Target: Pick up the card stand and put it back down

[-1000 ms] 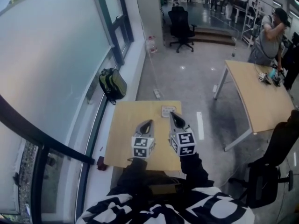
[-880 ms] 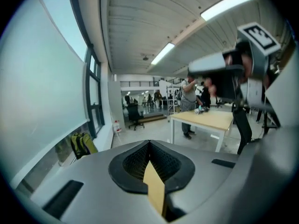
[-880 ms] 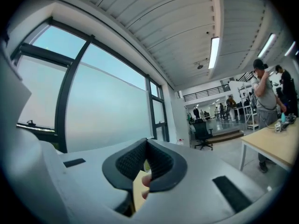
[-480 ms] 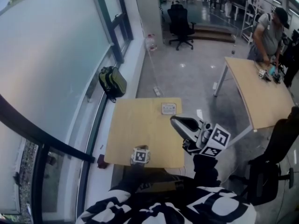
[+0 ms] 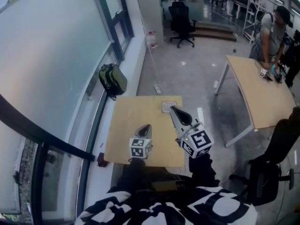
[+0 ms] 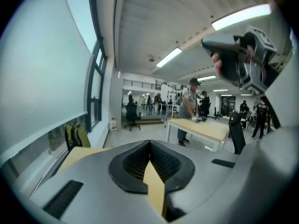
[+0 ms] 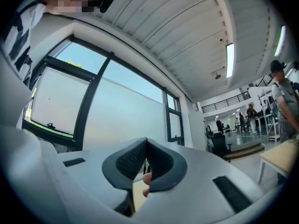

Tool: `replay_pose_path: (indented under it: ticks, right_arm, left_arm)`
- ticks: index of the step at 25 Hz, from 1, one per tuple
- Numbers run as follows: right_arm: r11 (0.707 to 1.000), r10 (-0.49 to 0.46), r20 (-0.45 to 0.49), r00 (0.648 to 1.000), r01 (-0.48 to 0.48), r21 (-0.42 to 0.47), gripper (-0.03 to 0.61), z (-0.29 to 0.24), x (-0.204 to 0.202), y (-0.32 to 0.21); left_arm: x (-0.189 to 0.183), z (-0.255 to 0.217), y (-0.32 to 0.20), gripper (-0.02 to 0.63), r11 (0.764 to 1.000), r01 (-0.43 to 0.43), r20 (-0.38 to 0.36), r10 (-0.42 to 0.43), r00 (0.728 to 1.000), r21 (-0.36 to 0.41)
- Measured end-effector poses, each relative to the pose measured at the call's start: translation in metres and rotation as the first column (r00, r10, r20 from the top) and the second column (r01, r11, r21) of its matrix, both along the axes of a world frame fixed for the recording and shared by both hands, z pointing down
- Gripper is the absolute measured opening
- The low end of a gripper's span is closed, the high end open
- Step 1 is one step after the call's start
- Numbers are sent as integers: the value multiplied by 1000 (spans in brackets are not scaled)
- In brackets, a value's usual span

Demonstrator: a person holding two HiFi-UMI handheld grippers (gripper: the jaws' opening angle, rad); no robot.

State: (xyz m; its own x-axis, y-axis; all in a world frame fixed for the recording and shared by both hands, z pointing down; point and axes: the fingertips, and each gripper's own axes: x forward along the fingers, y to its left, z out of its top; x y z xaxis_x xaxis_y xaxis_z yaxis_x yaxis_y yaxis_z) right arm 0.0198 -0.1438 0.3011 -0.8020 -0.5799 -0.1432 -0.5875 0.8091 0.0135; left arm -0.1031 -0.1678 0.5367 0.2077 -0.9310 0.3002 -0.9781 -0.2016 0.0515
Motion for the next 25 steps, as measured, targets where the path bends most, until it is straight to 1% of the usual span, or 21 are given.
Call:
replay_pose_path:
  ticks: [2, 4, 6, 9, 12, 15, 20, 25]
  right_arm:
    - [998, 46, 5, 999, -46, -47, 21, 7, -2, -8]
    - [993, 89, -1, 996, -89, -83, 20, 15, -2, -14]
    - [986, 129, -23, 991, -131, -103, 20, 23, -2, -20]
    - [979, 171, -72, 983, -178, -104, 18, 31, -2, -27]
    - [973, 197, -87, 977, -206, -108, 18, 33, -1, -31]
    - [971, 203, -88, 975, -212, -112, 18, 34, -3, -32]
    - [971, 205, -82, 975, -213, -106, 18, 30, -2, -32]
    - [975, 191, -80, 978, -199, -104, 18, 30, -7, -29]
  left_arm:
    - [7, -47, -4, 11, 995, -8, 5, 8, 1000, 99]
    - [14, -90, -3, 10, 982, -15, 13, 13, 1000, 188]
    - [20, -129, -1, 10, 966, -18, 19, 13, 1000, 259]
    - [27, -176, 0, 11, 943, -21, 31, 12, 999, 331]
    - [34, -207, 3, 11, 924, -18, 41, 2, 999, 382]
    - [38, -218, 8, 10, 913, -22, 59, -2, 998, 408]
    - [41, -217, 9, 11, 913, -26, 61, 1, 998, 407]
    - [36, -217, 10, 10, 913, -16, 57, -8, 998, 407]
